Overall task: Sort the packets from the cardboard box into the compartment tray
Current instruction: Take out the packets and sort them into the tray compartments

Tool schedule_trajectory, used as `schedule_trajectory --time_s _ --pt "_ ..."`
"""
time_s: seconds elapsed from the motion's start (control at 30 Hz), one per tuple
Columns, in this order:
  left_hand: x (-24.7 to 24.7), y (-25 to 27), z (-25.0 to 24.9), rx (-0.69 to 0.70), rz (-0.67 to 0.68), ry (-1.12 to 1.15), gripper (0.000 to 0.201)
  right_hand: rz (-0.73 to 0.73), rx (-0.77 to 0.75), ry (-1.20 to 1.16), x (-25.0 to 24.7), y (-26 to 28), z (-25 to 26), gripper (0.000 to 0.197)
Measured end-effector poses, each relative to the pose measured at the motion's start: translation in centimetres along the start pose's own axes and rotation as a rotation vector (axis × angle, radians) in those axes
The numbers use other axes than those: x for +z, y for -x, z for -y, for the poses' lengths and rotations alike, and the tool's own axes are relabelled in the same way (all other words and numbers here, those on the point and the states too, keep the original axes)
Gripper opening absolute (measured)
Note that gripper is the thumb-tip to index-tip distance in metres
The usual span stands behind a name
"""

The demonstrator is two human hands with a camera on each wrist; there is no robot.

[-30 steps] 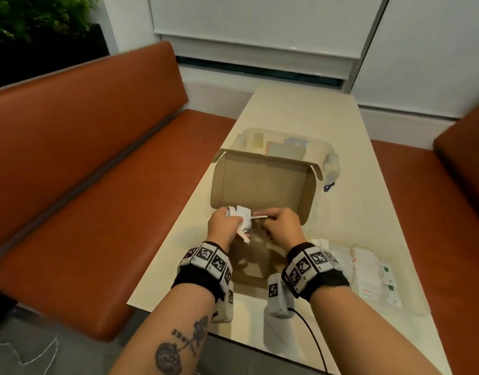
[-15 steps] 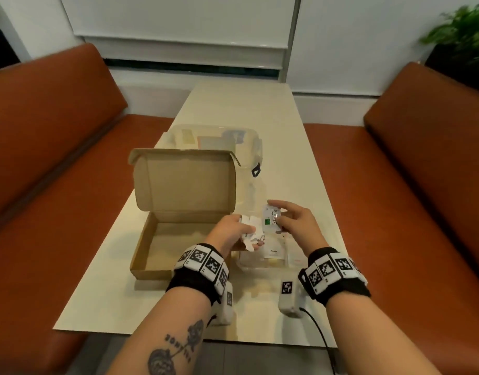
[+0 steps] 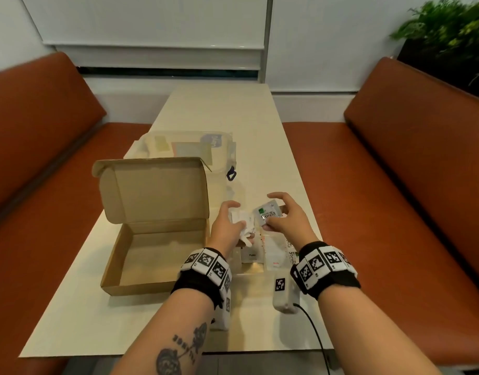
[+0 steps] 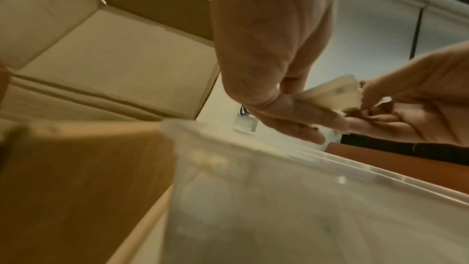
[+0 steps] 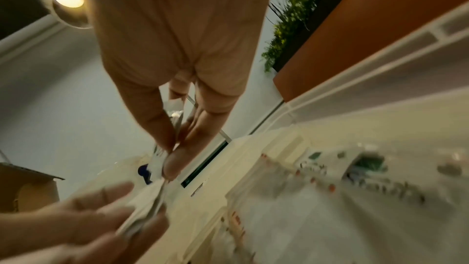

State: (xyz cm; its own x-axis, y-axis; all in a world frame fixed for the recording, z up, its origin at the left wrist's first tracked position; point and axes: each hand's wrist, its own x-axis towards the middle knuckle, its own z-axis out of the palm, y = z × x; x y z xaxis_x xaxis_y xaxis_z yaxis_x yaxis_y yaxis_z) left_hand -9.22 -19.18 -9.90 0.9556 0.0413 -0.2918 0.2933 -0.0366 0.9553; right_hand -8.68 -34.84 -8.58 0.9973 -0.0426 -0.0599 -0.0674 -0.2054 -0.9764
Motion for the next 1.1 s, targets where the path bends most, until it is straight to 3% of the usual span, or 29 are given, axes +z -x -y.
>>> schedule_trajectory --time_s 0.13,0.23,0.33,0.43,0.53,0.7,0.83,1.1 --pt "0.6 -0.3 -0.6 0.038 0.056 0.016 0.019 -0.019 0.043 -0.134 0.6 -0.2 -0.4 0.015" --pt "0.7 -0.7 -0.8 0.049 0.065 0.068 0.018 -0.073 0.074 -0.115 0.6 -0.3 -1.0 0.011" --pt "0.9 -1.1 -0.7 0.042 0.051 0.034 0.016 -0.016 0.102 -0.074 0.4 -0.3 -1.3 0.006" --pt "1.1 -1.3 -0.7 0.052 0.077 -0.059 0.011 0.011 0.063 0.022 -0.1 -0.5 -1.0 0.016" --pt "1.4 -1.6 -0.6 0.071 0.092 -0.097 0.011 0.005 0.035 0.145 -1.0 -0.9 -0.6 0.01" --pt "1.3 -2.1 -0.5 0.094 0.027 -0.077 0.018 -0.192 0.145 0.49 -3.2 -1.4 -1.4 0.012" --pt "1.1 -2.2 -0.2 0.111 0.001 -0.074 0.019 -0.187 0.167 0.788 -3.4 -1.3 -2.5 0.018" --pt "1.1 -2.1 0.0 0.11 0.039 -0.062 0.019 -0.051 0.172 1.055 -2.4 -1.9 -3.1 0.023"
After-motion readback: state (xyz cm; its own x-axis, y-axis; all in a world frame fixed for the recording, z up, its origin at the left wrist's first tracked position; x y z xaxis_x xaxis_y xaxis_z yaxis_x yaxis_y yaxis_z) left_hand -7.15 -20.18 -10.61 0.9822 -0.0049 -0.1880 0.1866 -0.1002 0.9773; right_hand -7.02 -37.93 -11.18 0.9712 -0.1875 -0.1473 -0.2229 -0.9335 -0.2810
